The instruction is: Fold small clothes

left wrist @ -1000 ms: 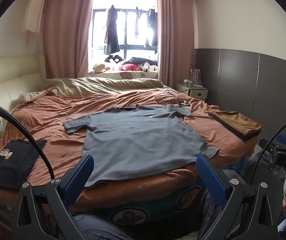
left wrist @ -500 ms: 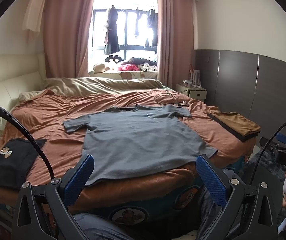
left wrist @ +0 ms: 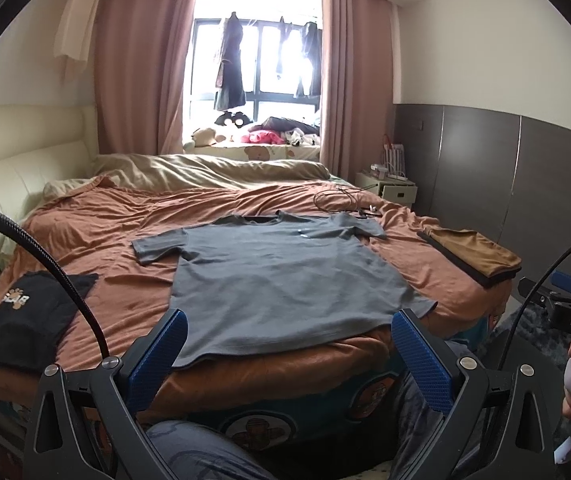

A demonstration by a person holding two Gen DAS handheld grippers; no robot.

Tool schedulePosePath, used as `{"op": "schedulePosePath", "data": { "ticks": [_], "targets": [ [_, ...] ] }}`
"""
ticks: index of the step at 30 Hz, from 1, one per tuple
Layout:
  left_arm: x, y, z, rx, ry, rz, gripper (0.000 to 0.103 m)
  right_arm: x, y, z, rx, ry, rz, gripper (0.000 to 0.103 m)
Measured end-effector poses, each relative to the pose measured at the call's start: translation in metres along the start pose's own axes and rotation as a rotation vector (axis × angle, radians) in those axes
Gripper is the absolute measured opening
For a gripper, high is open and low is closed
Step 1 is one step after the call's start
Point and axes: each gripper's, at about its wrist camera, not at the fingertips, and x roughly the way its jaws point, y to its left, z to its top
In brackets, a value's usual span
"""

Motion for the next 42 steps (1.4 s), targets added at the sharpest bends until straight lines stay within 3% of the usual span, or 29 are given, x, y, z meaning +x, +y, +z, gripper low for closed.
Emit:
{"op": "schedulePosePath", "data": {
  "ticks": [42],
  "targets": [
    [-0.016,0.011,-0.010,-0.022,-0.009,-0.003,0.103,-0.010,0.002,-0.007,0.006,0.003,-0.001,0.103]
  ]
}}
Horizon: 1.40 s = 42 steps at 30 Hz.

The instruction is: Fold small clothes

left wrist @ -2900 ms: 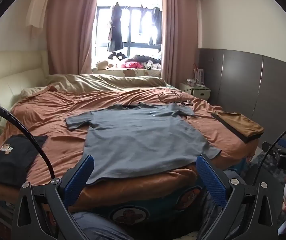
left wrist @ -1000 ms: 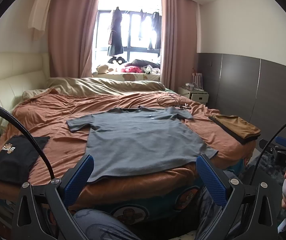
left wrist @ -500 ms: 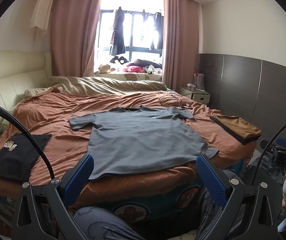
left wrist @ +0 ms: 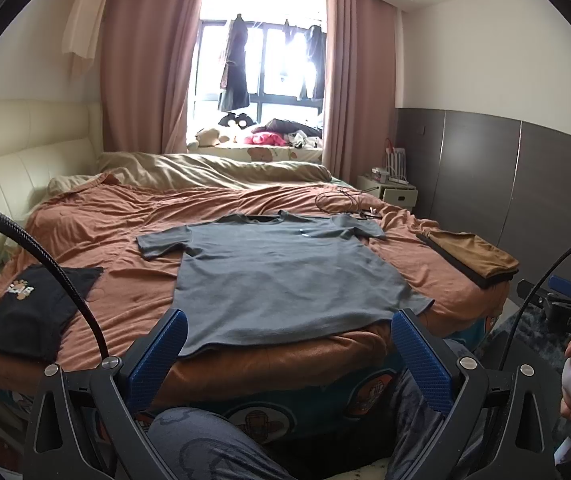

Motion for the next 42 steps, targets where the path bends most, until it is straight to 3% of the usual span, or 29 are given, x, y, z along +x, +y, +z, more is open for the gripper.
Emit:
{"op": "schedulePosePath", "data": {
  "ticks": [16,23,33,38,42],
  "targets": [
    [0.001,0.007,0.003,-0.040,0.008,0.001,0.103,0.010,0.005,0.010,-0.005,0.019,0.035,0.103],
    [0.014,0.024,0.012,-0.096,0.009,0.046,0.103,0.026,0.014,0.019,-0.040,0.005,0.075,0.103],
    [0.040,0.048,0.022,-0.113,0.018,0.103,0.103,0.070,0.032,0.031,-0.104,-0.007,0.116,0.103],
    [0.054,0.066,0.032,-0.137,0.014,0.142,0.103,0.095,0.033,0.042,-0.127,-0.021,0.093,0.103],
    [0.072,0.082,0.041,-0.168,0.007,0.167,0.103,0.118,0.036,0.053,-0.115,-0.002,0.135,0.103]
  ]
}}
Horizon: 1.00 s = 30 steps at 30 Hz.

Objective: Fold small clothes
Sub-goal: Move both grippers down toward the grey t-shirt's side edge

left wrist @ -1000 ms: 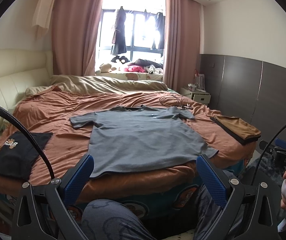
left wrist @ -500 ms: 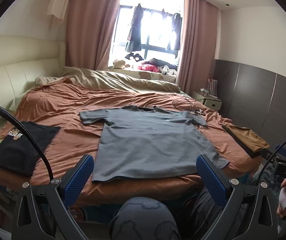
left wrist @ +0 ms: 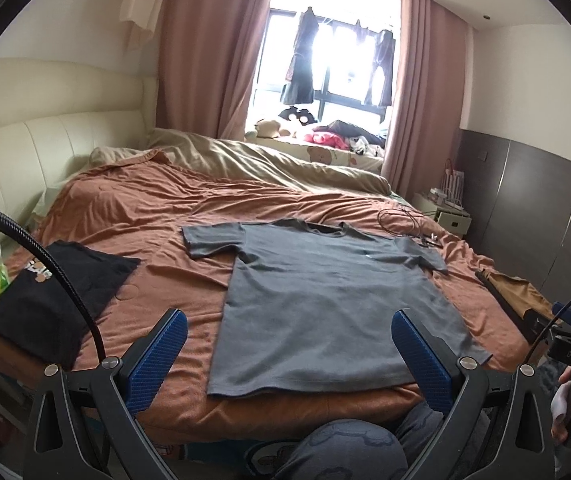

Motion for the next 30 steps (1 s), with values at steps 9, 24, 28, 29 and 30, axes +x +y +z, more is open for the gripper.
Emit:
{"op": "schedulePosePath", "data": {
  "ticks": [9,24,28,29,30],
  "targets": [
    [0.063,0.021,0.022,-0.027,0.038,0.048,0.103,0.071,0.006,0.032,-0.026,0.079,0.079,0.103],
    [0.174,0.079,0.067,-0.064,0.116,0.133,0.095,0.203,0.022,0.093,-0.021,0.152,0.195,0.103],
    [0.199,0.097,0.078,-0.099,0.139,0.103,0.087,0.238,0.027,0.108,-0.007,0.175,0.214,0.103],
    [0.205,0.101,0.080,-0.099,0.141,0.106,0.085,0.246,0.029,0.111,-0.004,0.177,0.221,0.103],
    [0.212,0.104,0.083,-0.099,0.144,0.114,0.082,0.253,0.030,0.115,-0.002,0.178,0.233,0.101]
  ]
}}
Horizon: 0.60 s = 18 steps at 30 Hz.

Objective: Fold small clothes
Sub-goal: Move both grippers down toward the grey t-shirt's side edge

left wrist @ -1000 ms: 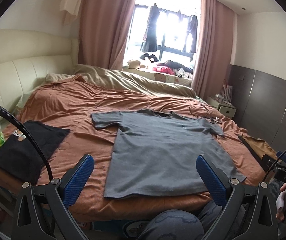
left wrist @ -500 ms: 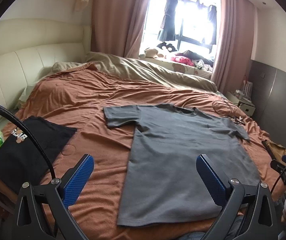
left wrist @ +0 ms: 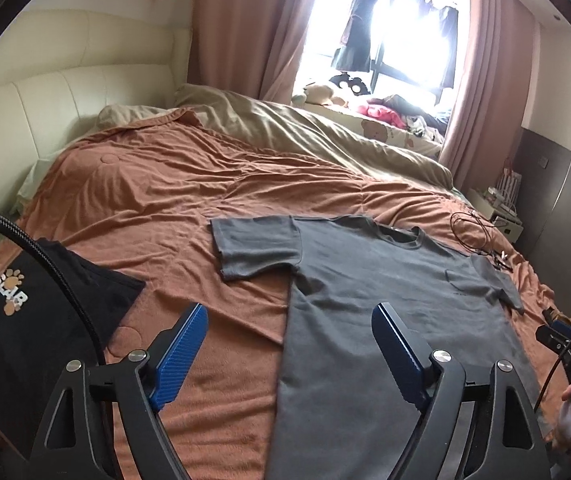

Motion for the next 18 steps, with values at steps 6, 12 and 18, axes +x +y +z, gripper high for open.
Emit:
{"op": "schedulePosePath", "data": {
  "ticks": [6,12,18],
  "targets": [
    [0.039,0.013,0.023,-0.009,0.034,0.012,0.065,0.049,-0.001,0.032,0.031,0.048,0.061,0.087],
    [0.081,0.029,0.049,-0.034,0.072,0.022,0.056,0.108,0.011,0.067,-0.012,0.116,0.112,0.073],
    [0.124,0.039,0.070,-0.050,0.104,0.021,0.056,0.169,0.023,0.099,-0.023,0.191,0.159,0.063]
  ]
}}
